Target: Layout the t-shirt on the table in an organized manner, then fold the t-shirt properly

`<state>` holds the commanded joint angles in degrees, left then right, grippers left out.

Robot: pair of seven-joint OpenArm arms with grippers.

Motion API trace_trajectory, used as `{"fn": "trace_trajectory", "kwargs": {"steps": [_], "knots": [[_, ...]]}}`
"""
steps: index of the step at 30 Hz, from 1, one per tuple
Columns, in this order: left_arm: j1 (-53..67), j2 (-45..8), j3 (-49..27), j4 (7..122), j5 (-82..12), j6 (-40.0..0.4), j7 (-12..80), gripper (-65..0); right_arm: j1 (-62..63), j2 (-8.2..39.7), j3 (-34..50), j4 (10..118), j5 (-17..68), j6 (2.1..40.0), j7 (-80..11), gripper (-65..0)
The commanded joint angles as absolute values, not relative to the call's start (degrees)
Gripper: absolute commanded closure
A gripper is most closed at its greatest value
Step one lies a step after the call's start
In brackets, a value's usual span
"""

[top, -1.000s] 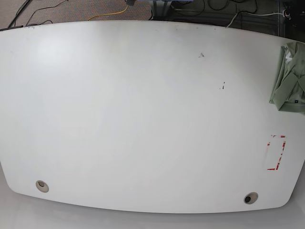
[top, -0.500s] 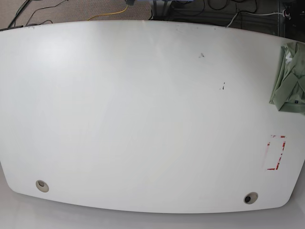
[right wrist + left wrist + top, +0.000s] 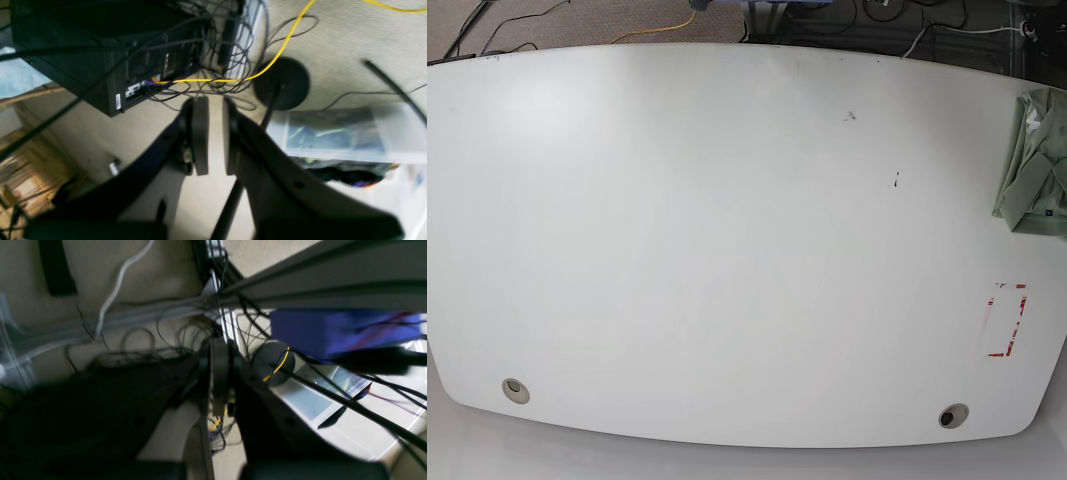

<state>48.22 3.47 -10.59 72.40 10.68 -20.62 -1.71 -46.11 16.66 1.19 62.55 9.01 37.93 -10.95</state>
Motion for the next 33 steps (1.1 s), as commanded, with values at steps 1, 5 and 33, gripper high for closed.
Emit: {"fn": "trace_trajectory", "kwargs": {"steps": [1, 5, 33], "knots": [[47.1, 3.5, -9.9, 69.9, 12.1, -19.8, -1.7, 0.0, -44.6, 15.9, 1.2, 60.1, 8.2, 37.4, -10.9, -6.3], [43.2, 3.5, -9.5, 63.3, 15.8, -19.2, -1.7, 0.0, -41.0, 15.1, 1.1, 54.8, 5.4, 36.4, -9.0, -6.3], [13.4, -2.7, -10.9, 16.2, 16.6, -10.7, -1.9, 0.0, -18.7, 15.0, 1.1, 29.9, 3.6, 31.3, -8.0, -7.0]]}}
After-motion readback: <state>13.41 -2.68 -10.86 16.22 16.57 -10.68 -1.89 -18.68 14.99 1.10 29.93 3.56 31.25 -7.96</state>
